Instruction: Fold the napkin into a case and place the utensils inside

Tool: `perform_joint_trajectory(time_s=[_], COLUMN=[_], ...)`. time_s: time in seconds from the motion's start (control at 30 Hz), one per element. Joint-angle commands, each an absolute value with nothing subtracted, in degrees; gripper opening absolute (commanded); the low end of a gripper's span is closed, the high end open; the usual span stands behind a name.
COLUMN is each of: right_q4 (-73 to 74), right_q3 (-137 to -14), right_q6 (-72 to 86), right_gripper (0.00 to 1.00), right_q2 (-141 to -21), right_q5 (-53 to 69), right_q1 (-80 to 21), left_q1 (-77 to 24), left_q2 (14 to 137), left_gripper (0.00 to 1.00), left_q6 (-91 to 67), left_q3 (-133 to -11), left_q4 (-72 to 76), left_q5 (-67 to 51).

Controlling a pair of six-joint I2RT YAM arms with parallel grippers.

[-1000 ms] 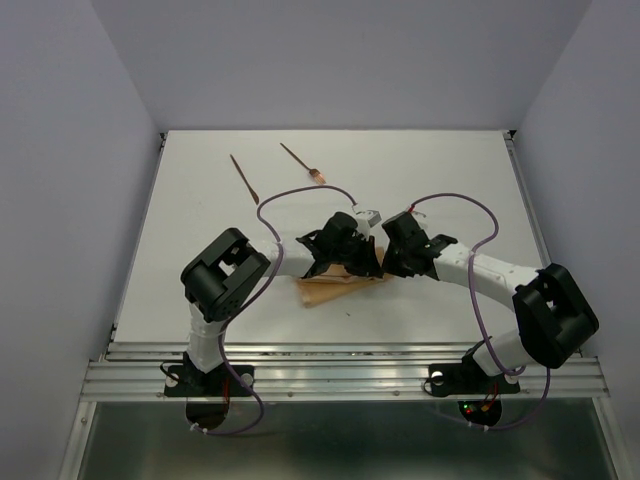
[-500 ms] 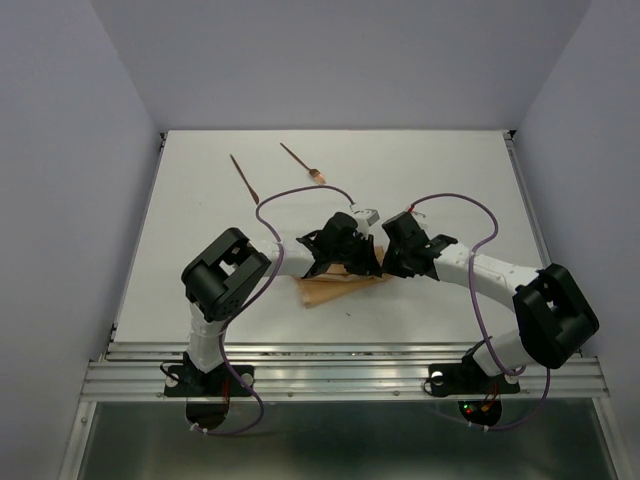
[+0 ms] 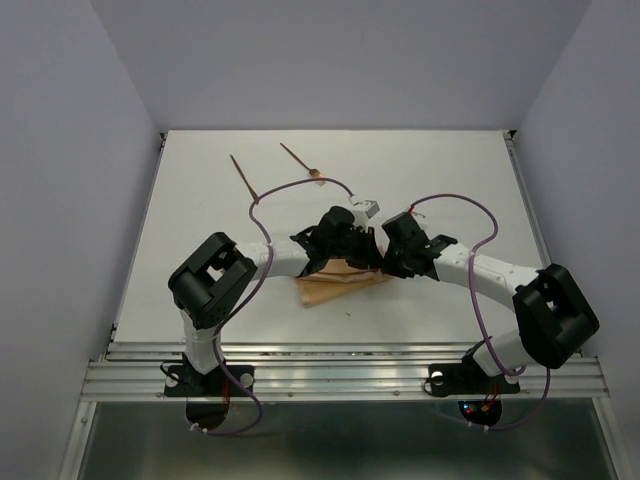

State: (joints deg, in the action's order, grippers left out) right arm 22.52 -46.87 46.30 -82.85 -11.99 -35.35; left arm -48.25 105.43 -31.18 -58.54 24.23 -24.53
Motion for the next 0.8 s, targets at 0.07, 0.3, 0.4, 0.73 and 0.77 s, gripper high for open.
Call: perform_joint_trajectory(time_s=[0.07,0.3,0.4,0.73,0.77], right_q4=[22.2,22.3,22.3,22.4,22.4], right_q3=[-46.9,-47.3,-47.3,-47.6,-47.6], right_q6=[46.1,46.1,46.1,46.1,46.1], right_gripper=[0.01,0.01,0.01,0.01,0.01], right_q2=[-80.8,-80.8,-81.0,-80.8,-80.7], right_q5=[-12.4,-12.3,-12.2,-12.1,-12.1], right_q1=[-36.1,-36.1,-36.1,-36.1,-36.1], left_q1=[-47.6,-47.6,-47.5,-47.6,-47.6], left_q2=[103.3,106.5,107.0,110.9,111.3], left_gripper=[0.00,0.00,0.00,0.00,0.00], left_q6=[-29.8,-27.9,-27.3,-26.9,-26.9], left_q3=[-58.7,-60.5,-60.4,-63.2,-64.0], left_q4=[22.5,19.2,18.6,18.1,18.1], left_q5=[-23.2,-25.1,-25.0,-27.0,-27.0])
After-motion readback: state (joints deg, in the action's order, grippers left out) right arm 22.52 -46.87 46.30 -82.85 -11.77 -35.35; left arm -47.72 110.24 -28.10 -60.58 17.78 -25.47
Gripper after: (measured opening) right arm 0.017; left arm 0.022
